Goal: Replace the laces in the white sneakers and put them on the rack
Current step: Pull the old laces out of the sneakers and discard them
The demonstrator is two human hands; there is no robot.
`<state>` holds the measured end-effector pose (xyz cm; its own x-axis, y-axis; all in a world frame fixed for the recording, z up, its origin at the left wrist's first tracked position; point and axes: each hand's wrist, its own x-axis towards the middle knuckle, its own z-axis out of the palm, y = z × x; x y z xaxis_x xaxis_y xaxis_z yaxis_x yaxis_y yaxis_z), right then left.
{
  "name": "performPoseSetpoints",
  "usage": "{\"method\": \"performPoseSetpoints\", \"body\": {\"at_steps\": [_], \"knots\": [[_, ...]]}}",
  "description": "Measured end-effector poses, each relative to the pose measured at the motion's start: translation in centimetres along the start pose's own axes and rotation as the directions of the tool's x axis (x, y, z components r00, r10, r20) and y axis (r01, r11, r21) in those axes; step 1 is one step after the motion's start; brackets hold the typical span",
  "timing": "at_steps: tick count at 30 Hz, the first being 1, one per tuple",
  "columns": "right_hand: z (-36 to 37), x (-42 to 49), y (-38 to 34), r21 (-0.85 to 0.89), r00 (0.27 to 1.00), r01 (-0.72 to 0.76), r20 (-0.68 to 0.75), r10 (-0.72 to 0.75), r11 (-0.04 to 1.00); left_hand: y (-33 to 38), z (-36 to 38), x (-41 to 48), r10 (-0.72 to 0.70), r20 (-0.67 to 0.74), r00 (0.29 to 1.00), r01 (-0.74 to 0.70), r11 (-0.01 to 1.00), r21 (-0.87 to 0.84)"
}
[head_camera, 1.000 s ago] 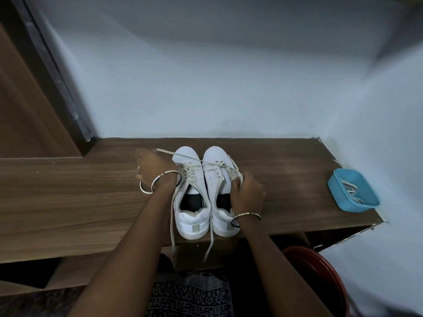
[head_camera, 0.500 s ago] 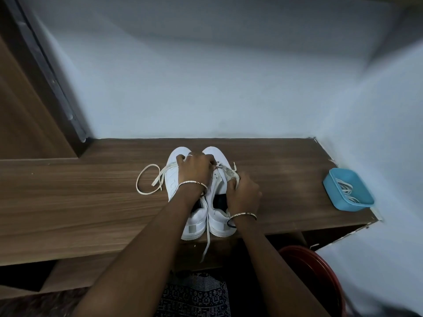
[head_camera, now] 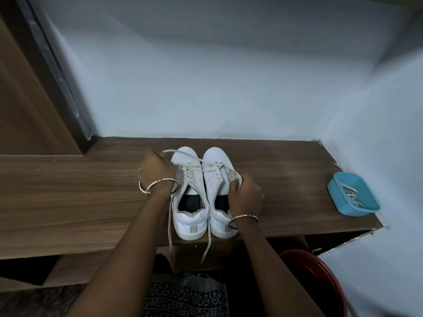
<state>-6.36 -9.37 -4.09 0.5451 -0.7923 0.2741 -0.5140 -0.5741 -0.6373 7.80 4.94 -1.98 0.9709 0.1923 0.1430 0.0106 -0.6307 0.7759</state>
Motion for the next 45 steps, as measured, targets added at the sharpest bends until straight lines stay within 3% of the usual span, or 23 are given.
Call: {"method": "performPoseSetpoints", "body": {"at_steps": [2, 5, 8, 10, 12, 15, 18, 23, 29, 32, 34, 35, 37, 39, 41, 43, 45], "knots": [[0.0, 0.0, 0.0, -0.003, 1.000, -0.003, 0.000, 0.003, 1.000, -0.5, -0.7, 0.3, -0.058, -0.038, 0.998, 0.057, 0.998, -0.039], [0.1, 0.0, 0.0, 0.001, 1.000, -0.004, 0.000, 0.004, 1.000, -0.4, -1.3, -0.9, 0.013, -0.069, 0.998, -0.006, 0.994, 0.107], [0.0, 0.1, 0.1, -0.019, 1.000, 0.017, 0.025, -0.016, 1.000, 0.6, -1.0, -3.3, 0.247, -0.018, 0.969, -0.244, 0.964, 0.106], [-0.3, 0.4, 0.1, -0.053, 0.997, 0.050, 0.055, -0.048, 0.997, 1.4, -0.4, -5.2, 0.434, 0.066, 0.899, -0.436, 0.899, 0.030], [-0.7, 0.9, 0.0, -0.049, 0.993, 0.081, 0.087, -0.077, 0.996, 2.2, 0.2, -6.8, 0.515, 0.185, 0.837, -0.508, 0.857, -0.087], [-1.1, 2.1, -0.4, 0.059, 0.986, 0.113, 0.118, -0.119, 0.992, 2.8, 1.1, -8.3, 0.525, 0.307, 0.794, -0.559, 0.829, 0.027], [-0.6, 4.1, -0.9, 0.120, 0.946, 0.243, 0.188, -0.262, 0.963, 3.1, 1.3, -8.6, 0.477, 0.362, 0.801, -0.562, 0.807, 0.180], [1.1, 6.1, -2.0, -0.174, 0.824, 0.469, 0.440, -0.357, 0.866, 3.0, 1.3, -8.6, 0.420, 0.368, 0.830, -0.515, 0.831, 0.213], [2.1, 5.4, -2.1, -0.234, 0.863, 0.476, 0.308, -0.400, 0.848, 2.8, 1.1, -8.4, 0.407, 0.356, 0.841, -0.495, 0.845, 0.203], [2.2, 5.3, -2.0, -0.068, 0.942, 0.294, 0.192, -0.276, 0.954, 2.6, 1.2, -8.4, 0.409, 0.343, 0.846, -0.489, 0.851, 0.192], [1.5, 5.4, -1.9, 0.086, 0.990, 0.038, 0.131, -0.049, 0.996, 2.6, 1.2, -8.4, 0.413, 0.338, 0.846, -0.491, 0.851, 0.189], [1.1, 5.7, -1.6, 0.165, 0.985, -0.121, 0.144, 0.097, 0.979, 2.6, 1.2, -8.5, 0.413, 0.340, 0.845, -0.492, 0.850, 0.189], [0.7, 6.4, -1.0, 0.360, 0.902, -0.416, 0.277, 0.331, 0.835, 2.6, 1.2, -8.5, 0.416, 0.345, 0.841, -0.496, 0.848, 0.186], [0.7, 6.8, -0.5, 0.447, 0.849, -0.520, 0.365, 0.382, 0.728, 2.7, 1.1, -8.5, 0.420, 0.342, 0.840, -0.498, 0.848, 0.180], [1.0, 6.8, -0.7, 0.410, 0.918, -0.370, 0.298, 0.261, 0.834, 2.6, 1.1, -8.5, 0.422, 0.339, 0.841, -0.497, 0.849, 0.177], [0.9, 6.1, -1.4, 0.288, 0.971, -0.060, 0.237, -0.011, 0.956, 2.5, 1.2, -8.5, 0.421, 0.337, 0.842, -0.494, 0.853, 0.169], [1.3, 5.6, -1.6, 0.101, 0.937, 0.242, 0.235, -0.260, 0.965, 2.4, 1.3, -8.5, 0.421, 0.334, 0.843, -0.490, 0.857, 0.157]]}}
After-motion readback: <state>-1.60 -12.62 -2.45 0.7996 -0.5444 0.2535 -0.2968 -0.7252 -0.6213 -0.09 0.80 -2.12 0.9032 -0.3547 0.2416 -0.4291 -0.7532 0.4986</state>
